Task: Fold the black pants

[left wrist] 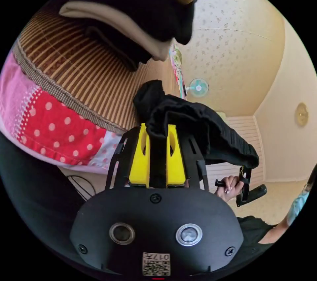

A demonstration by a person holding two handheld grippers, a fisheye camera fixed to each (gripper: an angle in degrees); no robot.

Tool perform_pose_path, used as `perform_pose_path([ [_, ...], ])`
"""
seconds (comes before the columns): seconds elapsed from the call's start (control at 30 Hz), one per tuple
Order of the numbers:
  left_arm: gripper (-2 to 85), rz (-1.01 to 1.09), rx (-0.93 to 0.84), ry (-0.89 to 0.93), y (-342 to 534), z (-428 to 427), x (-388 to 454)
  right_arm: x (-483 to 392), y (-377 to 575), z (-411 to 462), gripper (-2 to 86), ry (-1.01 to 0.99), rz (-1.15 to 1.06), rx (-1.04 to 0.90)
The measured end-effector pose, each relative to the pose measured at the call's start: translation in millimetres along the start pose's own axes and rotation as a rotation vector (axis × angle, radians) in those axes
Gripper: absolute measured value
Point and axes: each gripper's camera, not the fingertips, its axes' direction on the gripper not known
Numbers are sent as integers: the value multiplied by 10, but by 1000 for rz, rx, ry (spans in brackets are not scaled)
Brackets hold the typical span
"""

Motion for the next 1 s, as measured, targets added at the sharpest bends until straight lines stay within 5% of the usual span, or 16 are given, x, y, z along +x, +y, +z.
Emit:
perform_pose_path([
  [0.2,64,718,380,53,148,-1275,2643,1477,-530,-1464,20,-32,259,353],
  [0.37,64,963,543,380,1,-1957,4228,1995,-1196,-2659,22,47,196,710],
  [0.6,64,1147,685,303,111,-2121,5714,2698,-1913,-3471,23,99,162,858],
  [0.77,65,1117,612,-3,-295,-1372,5822,3266,-2033,-2663,24,118,197,667],
  [1.0,67,781,47,-477,-3094,1316,5374,4226,-2552,1391,22,273,194,-19],
])
